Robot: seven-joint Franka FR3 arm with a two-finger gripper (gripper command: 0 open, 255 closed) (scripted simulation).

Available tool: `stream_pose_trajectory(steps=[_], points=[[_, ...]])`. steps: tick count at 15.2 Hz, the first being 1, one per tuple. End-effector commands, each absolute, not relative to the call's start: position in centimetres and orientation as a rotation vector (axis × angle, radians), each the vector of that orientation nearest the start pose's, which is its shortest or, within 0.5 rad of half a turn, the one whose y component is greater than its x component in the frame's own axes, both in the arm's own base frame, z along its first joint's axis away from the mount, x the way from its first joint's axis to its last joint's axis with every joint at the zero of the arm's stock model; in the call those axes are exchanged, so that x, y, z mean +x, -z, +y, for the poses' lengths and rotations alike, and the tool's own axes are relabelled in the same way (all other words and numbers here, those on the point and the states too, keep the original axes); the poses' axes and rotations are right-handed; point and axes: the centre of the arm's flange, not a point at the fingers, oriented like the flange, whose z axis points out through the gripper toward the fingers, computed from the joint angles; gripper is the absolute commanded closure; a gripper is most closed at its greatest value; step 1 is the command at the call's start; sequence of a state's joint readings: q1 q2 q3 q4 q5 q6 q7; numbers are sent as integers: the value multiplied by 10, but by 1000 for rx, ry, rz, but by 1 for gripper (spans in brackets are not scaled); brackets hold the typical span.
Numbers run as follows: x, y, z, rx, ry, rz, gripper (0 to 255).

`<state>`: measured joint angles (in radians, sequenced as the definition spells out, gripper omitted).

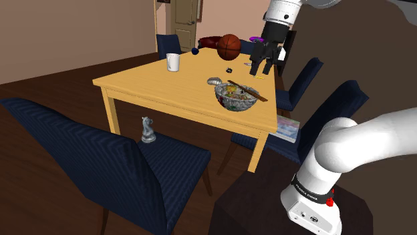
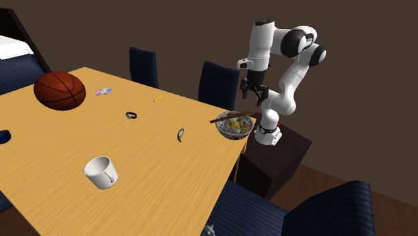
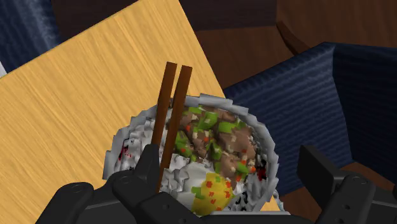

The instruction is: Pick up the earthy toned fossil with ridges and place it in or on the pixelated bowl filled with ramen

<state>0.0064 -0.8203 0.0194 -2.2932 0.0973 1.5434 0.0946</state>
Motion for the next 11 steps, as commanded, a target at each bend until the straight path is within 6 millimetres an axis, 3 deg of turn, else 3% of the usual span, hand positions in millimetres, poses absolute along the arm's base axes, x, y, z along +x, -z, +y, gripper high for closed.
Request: stream_pose_trajectory(steps=[1, 11], points=[[294, -628, 21, -3051, 100, 104, 0], [392, -587, -62, -3048, 83, -212, 0]])
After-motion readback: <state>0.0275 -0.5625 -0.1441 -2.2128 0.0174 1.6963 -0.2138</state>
